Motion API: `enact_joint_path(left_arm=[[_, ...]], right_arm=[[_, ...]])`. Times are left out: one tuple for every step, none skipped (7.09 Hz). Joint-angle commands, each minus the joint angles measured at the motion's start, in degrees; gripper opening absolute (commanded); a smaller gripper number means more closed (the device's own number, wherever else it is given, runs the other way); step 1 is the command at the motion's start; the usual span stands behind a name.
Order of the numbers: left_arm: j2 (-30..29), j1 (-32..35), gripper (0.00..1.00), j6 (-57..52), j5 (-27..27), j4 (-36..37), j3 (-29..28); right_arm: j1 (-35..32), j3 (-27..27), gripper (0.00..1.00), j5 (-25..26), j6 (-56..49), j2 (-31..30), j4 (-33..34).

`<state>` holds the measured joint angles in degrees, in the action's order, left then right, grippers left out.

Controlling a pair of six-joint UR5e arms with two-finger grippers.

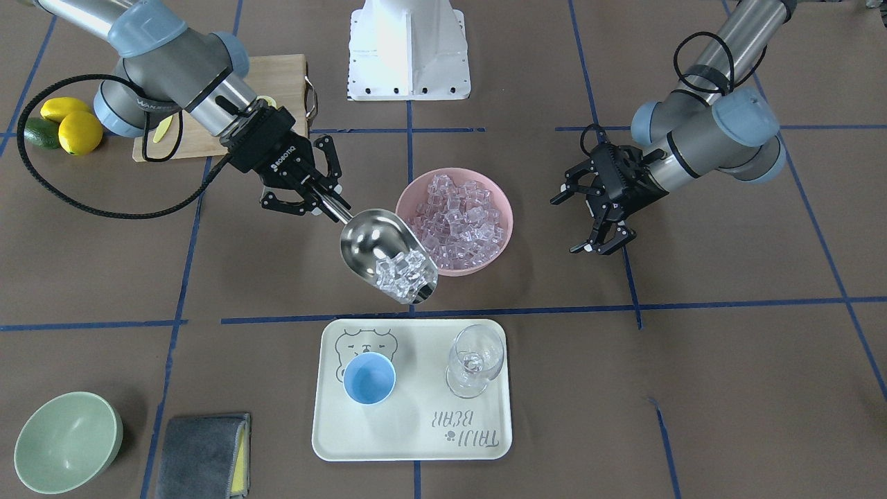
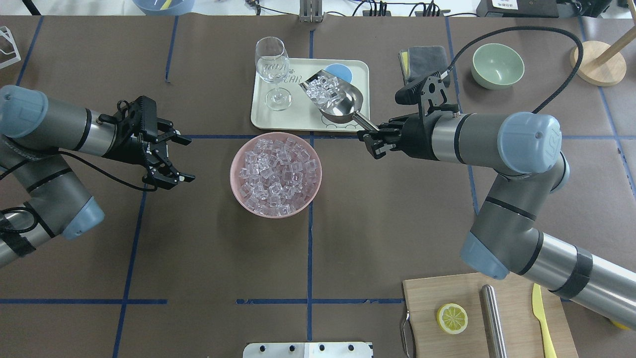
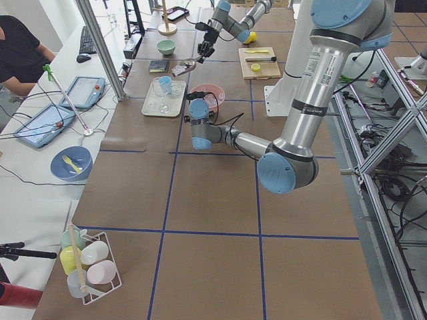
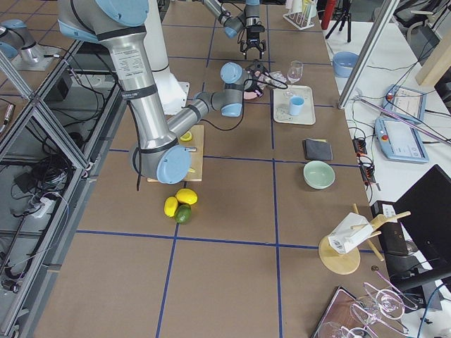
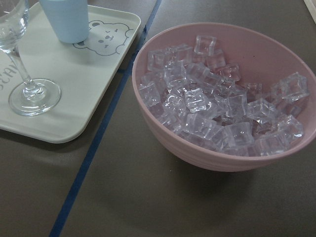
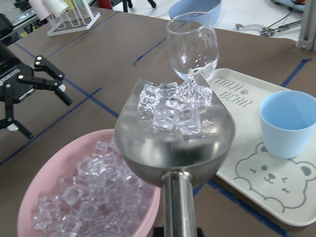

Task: Put ice in cup with scoop
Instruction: 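Tilt the scoop over the light-blue cup with the right gripper to pour ice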

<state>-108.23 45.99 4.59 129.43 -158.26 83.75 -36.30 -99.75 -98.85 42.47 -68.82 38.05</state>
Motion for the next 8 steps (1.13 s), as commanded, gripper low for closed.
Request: enact_joint_path(left_arm=[[0.0, 0.2, 1.0, 0.1, 0.1, 0.0, 0.1], [0.0, 0.1, 1.0, 0.1, 0.0, 0.0, 0.1], [0.0, 0.1, 1.0, 0.1, 0.0, 0.0, 0.1], [0.0, 0.1, 1.0, 0.1, 0.0, 0.0, 0.1], [0.0, -0.1, 1.0, 0.1, -0.1, 0.0, 0.1], [0.1, -0.1, 1.0, 0.1, -0.4, 0.0, 0.1], [0.1, -0.2, 1.0, 0.1, -0.5, 0.1, 0.0], [0.2, -0.4, 1.0, 0.1, -0.6, 0.1, 0.0]], right_arm=[[-0.8, 0.0, 0.0, 2.7, 3.1, 1.7, 8.3], [-1.0, -0.2, 0.0, 2.6, 4.4, 1.9, 11.5], [-1.6, -0.2, 0.0, 2.5, 4.2, 2.7, 14.4], [-2.5, -0.9, 0.0, 2.0, 4.0, 3.7, 17.8], [-3.3, -1.7, 0.0, 0.4, 3.7, 4.2, 21.3], [-5.0, -2.9, 0.0, -3.2, 3.4, 4.6, 24.1], [-5.1, -4.5, 0.0, -4.1, 3.2, 4.6, 26.8], [-5.1, -6.1, 0.0, -4.8, 2.5, 4.7, 30.5]])
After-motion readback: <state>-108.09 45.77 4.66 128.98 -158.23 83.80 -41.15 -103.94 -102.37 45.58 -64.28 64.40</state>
